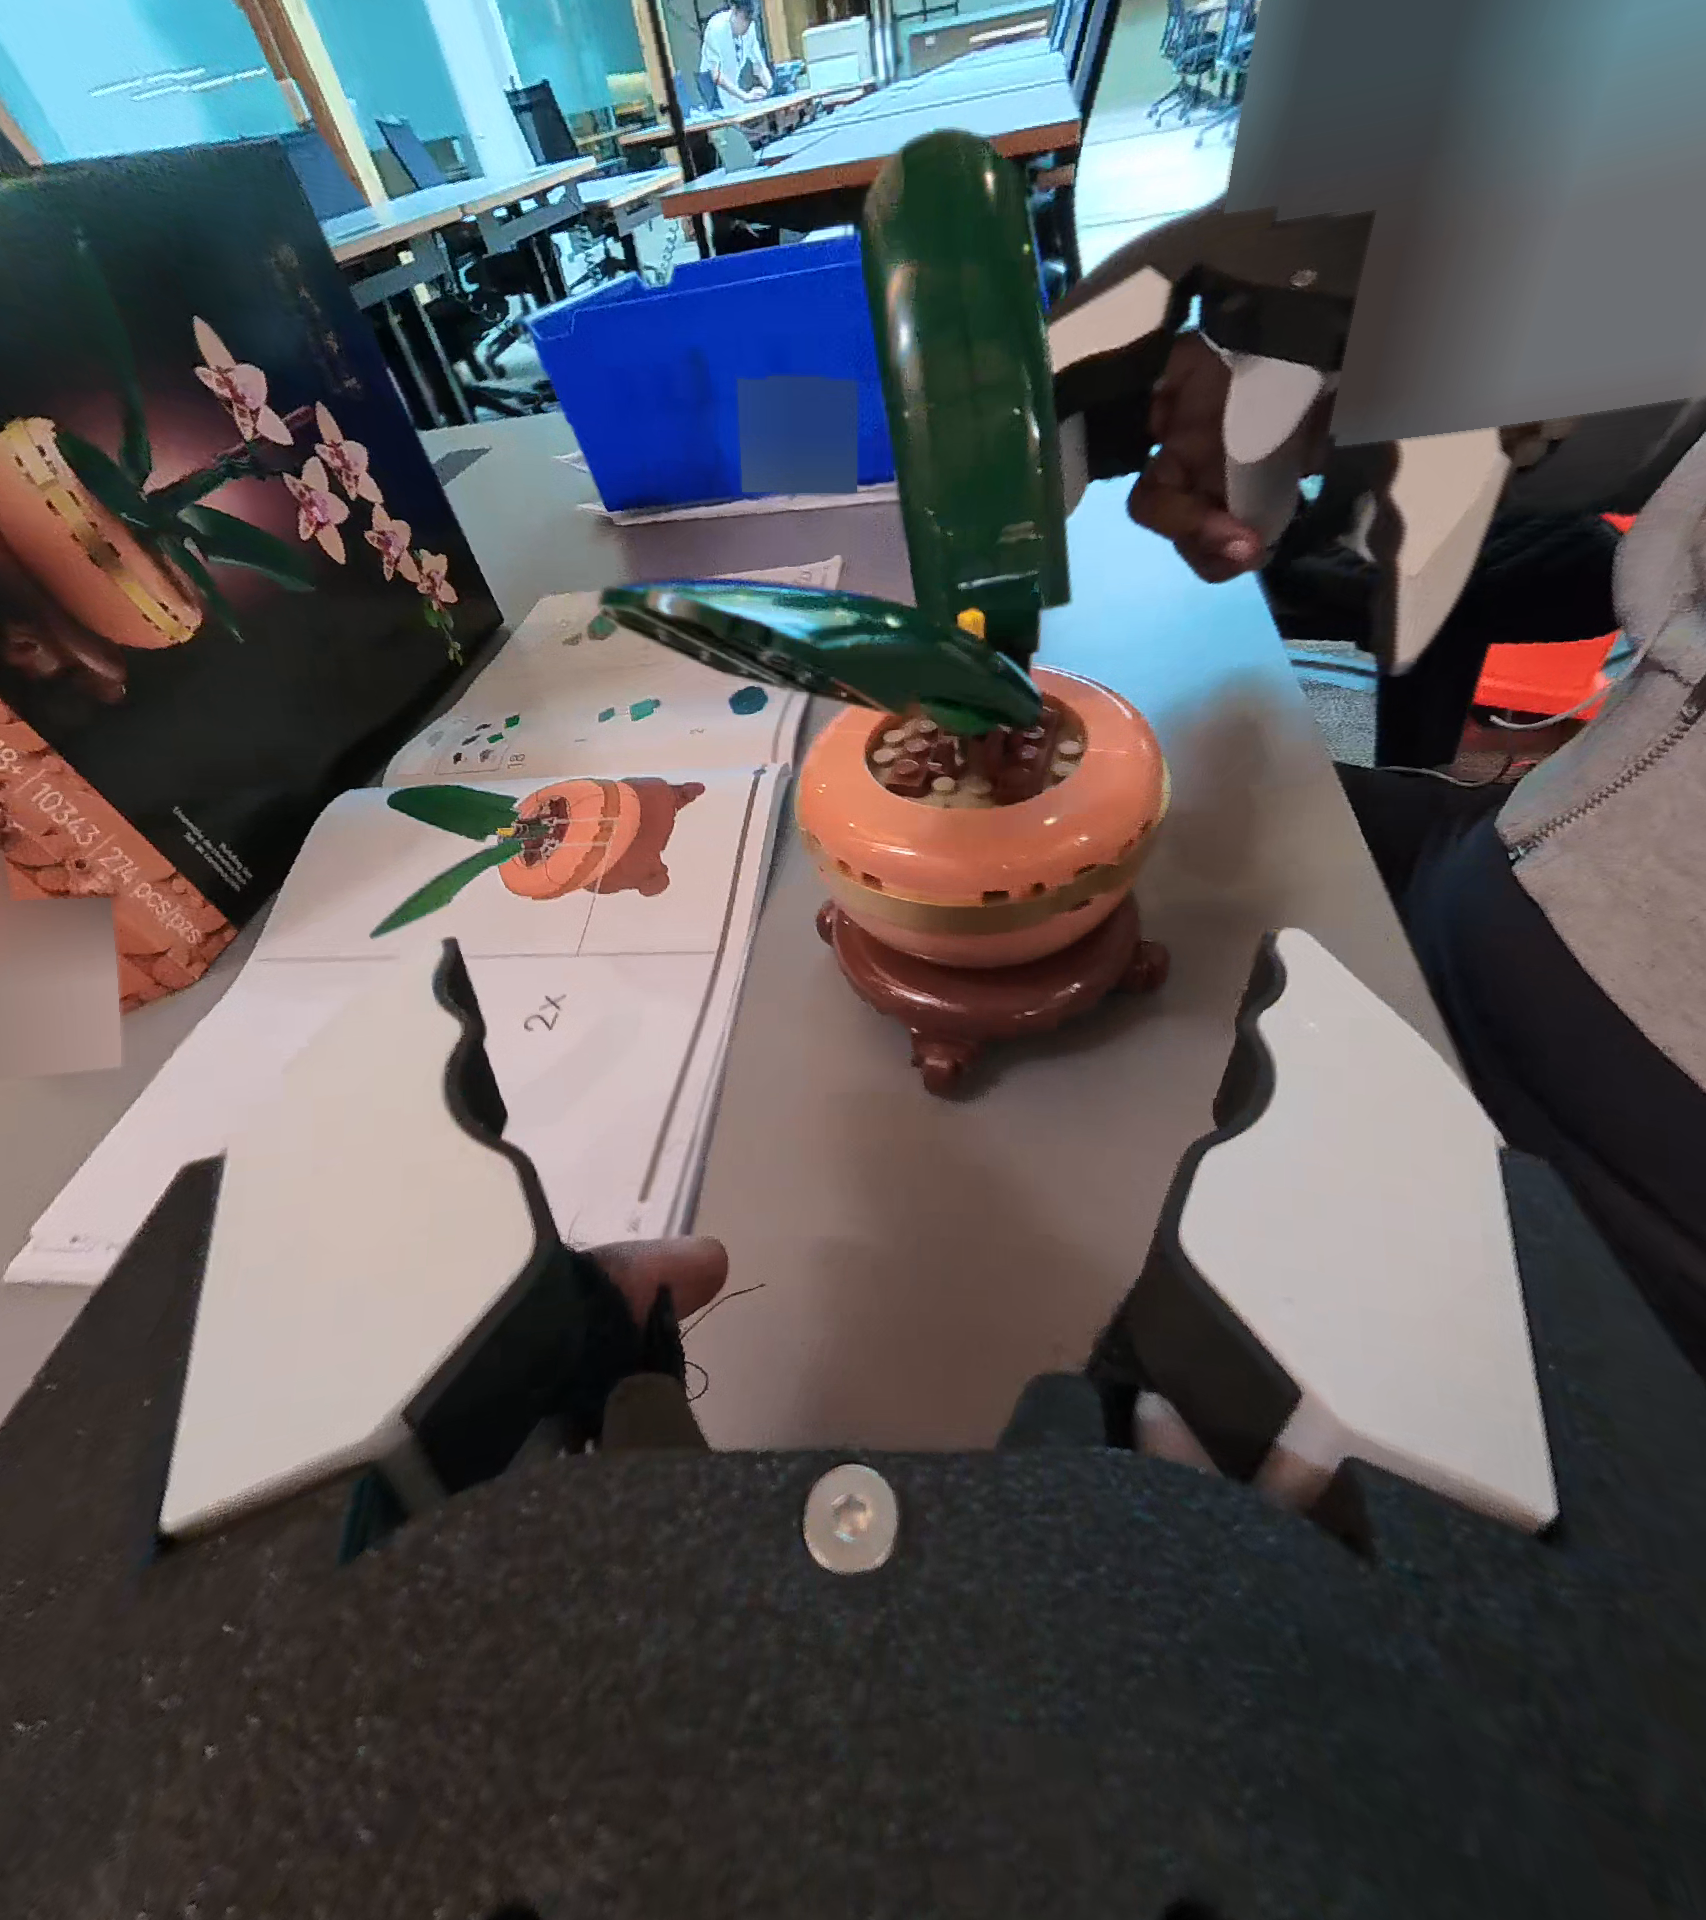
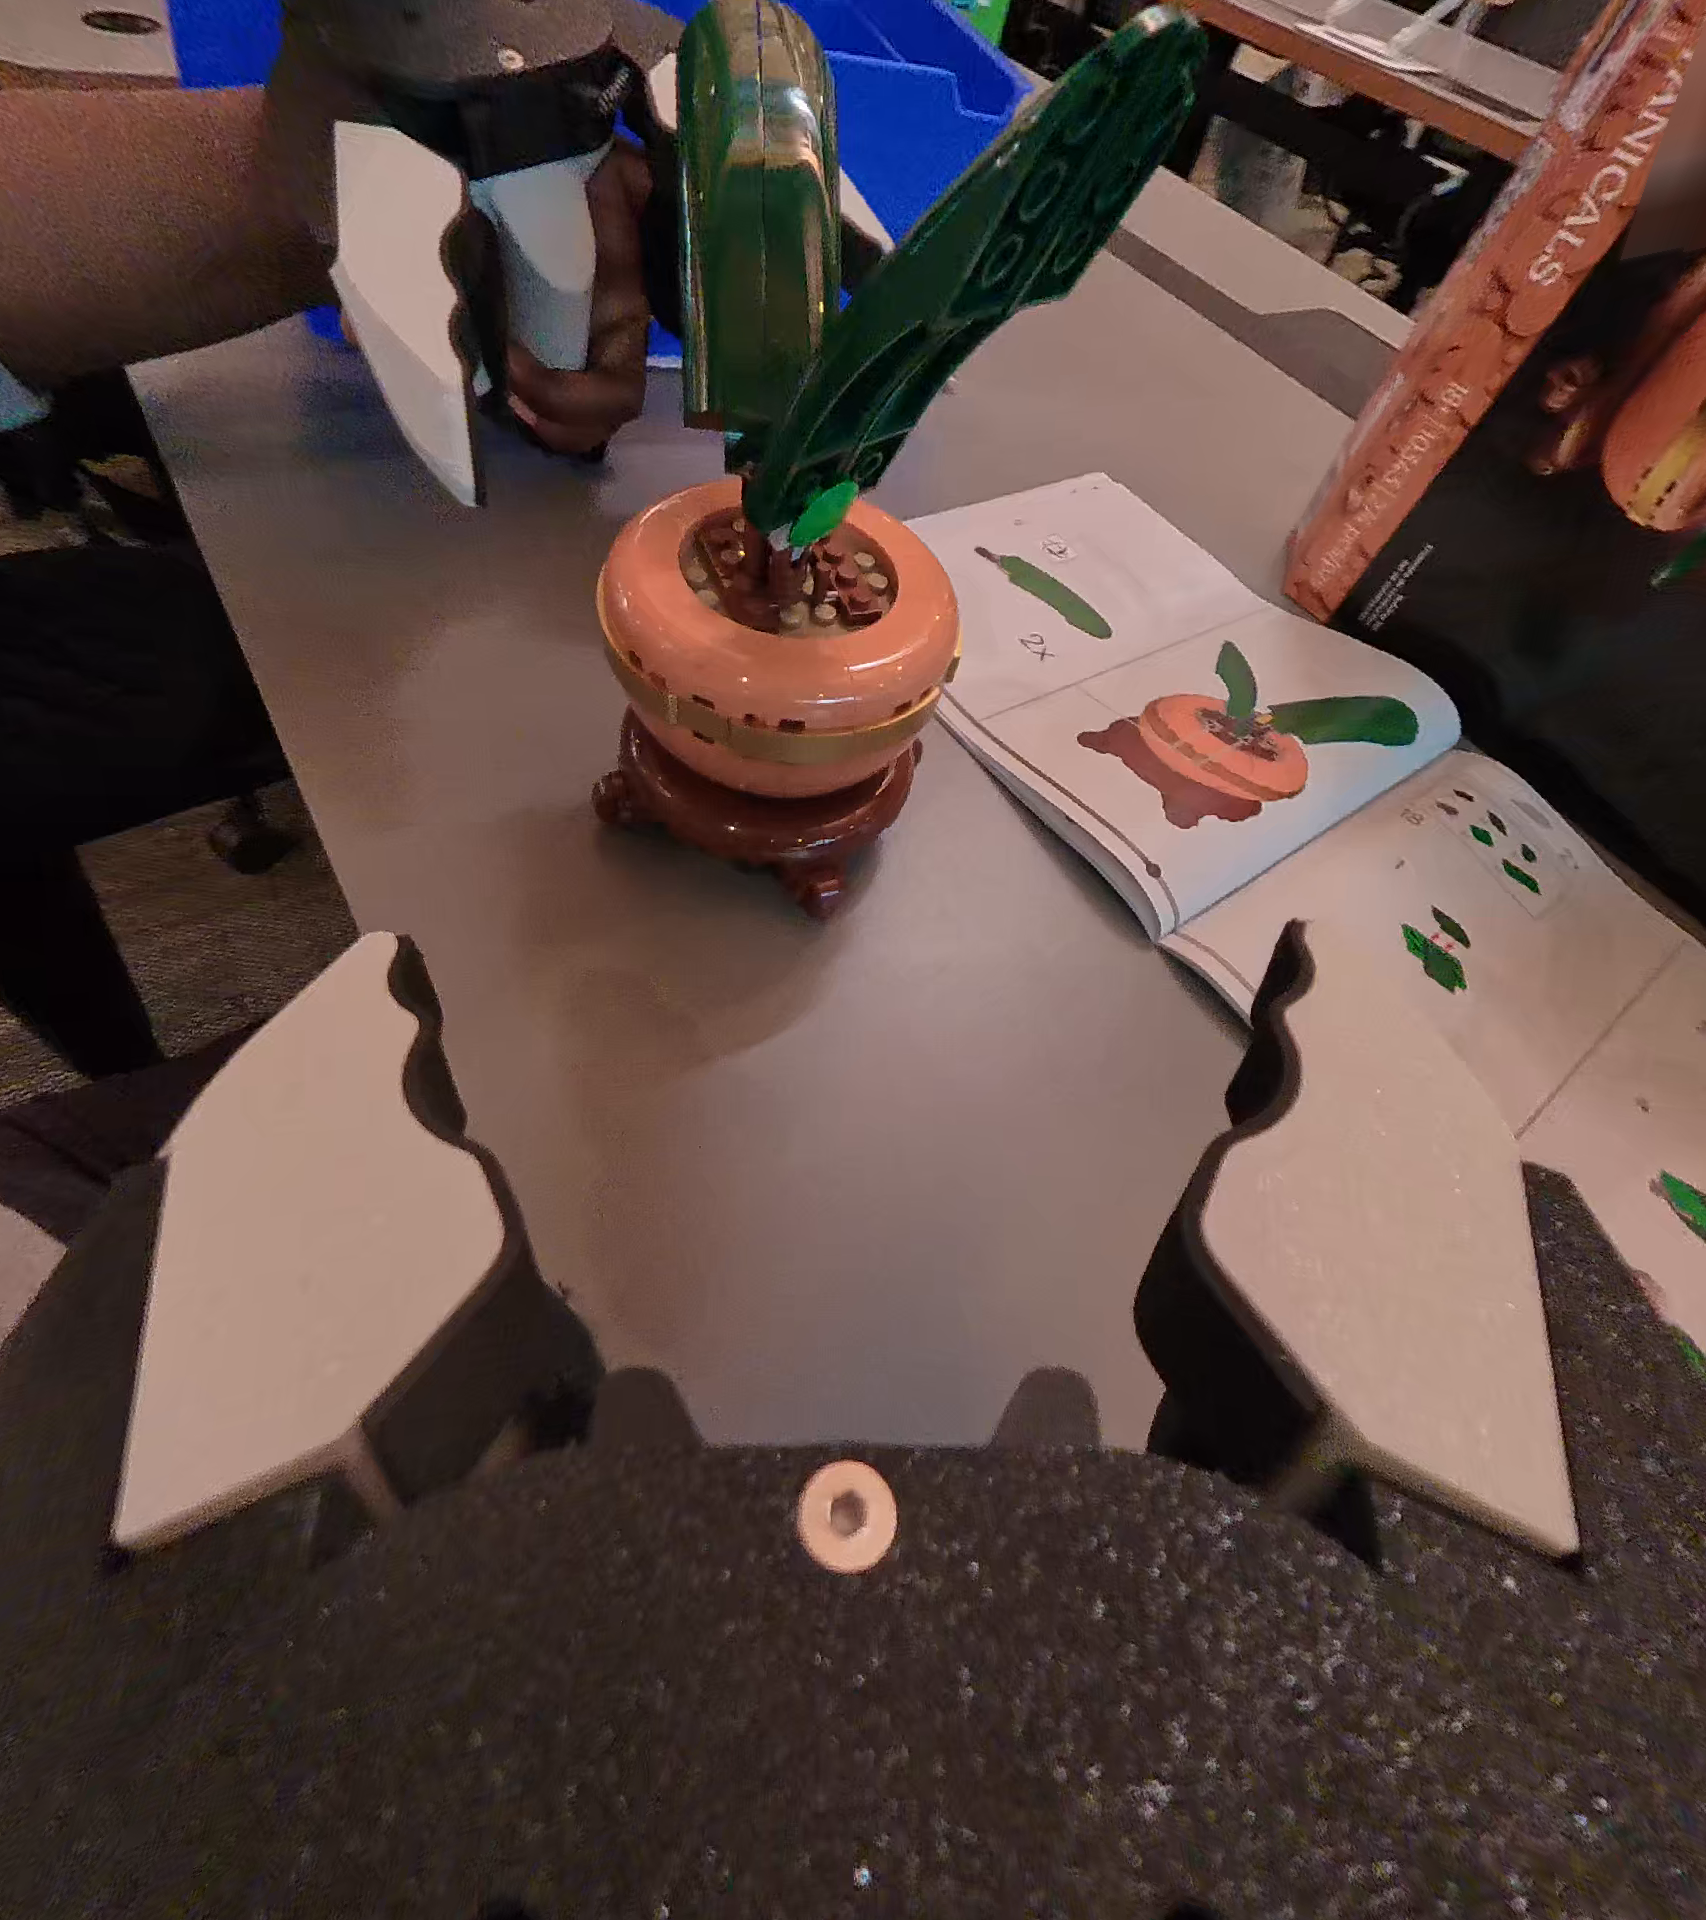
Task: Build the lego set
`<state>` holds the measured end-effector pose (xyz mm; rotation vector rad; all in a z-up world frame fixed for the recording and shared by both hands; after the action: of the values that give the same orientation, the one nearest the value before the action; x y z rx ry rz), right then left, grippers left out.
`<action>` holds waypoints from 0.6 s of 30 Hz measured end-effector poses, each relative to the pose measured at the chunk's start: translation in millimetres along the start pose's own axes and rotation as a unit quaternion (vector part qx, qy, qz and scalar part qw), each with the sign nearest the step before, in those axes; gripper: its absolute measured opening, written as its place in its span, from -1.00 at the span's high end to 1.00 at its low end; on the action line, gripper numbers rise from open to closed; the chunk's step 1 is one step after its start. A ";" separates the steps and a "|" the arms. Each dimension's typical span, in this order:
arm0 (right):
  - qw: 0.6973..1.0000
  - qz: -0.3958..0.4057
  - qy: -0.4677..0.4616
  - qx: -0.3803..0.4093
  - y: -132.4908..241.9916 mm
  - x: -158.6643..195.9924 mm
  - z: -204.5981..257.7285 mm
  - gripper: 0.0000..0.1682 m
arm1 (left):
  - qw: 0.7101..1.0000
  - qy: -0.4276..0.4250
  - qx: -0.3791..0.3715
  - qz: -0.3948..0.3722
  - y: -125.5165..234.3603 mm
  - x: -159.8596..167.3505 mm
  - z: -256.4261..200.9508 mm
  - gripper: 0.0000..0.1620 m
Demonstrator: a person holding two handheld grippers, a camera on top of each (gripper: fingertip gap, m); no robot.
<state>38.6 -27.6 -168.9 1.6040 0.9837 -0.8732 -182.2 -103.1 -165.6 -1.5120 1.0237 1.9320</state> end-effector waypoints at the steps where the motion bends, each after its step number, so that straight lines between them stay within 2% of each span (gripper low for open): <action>1: 1.000 0.001 -0.001 0.011 1.2 0.2 2.8 -0.70 | 1.000 -0.004 0.007 -0.002 -2.3 0.0 3.2 -0.65; 10: 0.996 0.005 -0.056 0.072 5.6 1.3 37.2 -0.74 | 0.995 -0.003 0.095 0.017 -13.2 6.9 29.9 -0.58; 14: 0.994 -0.003 -0.054 0.091 11.9 -6.7 46.7 -0.74 | 0.988 0.001 0.148 0.051 -17.5 11.9 32.5 -0.58; 18: 0.992 -0.009 -0.060 0.115 16.4 -12.8 49.5 -0.73 | 0.986 -0.002 0.158 0.053 -16.7 13.5 40.9 -0.56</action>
<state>45.1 -80.5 -162.0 1.7149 0.8375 -1.1143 -198.0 -61.6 -178.4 -1.2970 1.3591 1.7394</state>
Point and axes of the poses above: each gripper's, where its closed fingertips meet, y back along the fingers, x out of its underside, z = x × y across the jaws, the point moved 6 cm from there along y, back along the fingers, and after that the axes turned 8 degrees about x, right-handed, at the moved point
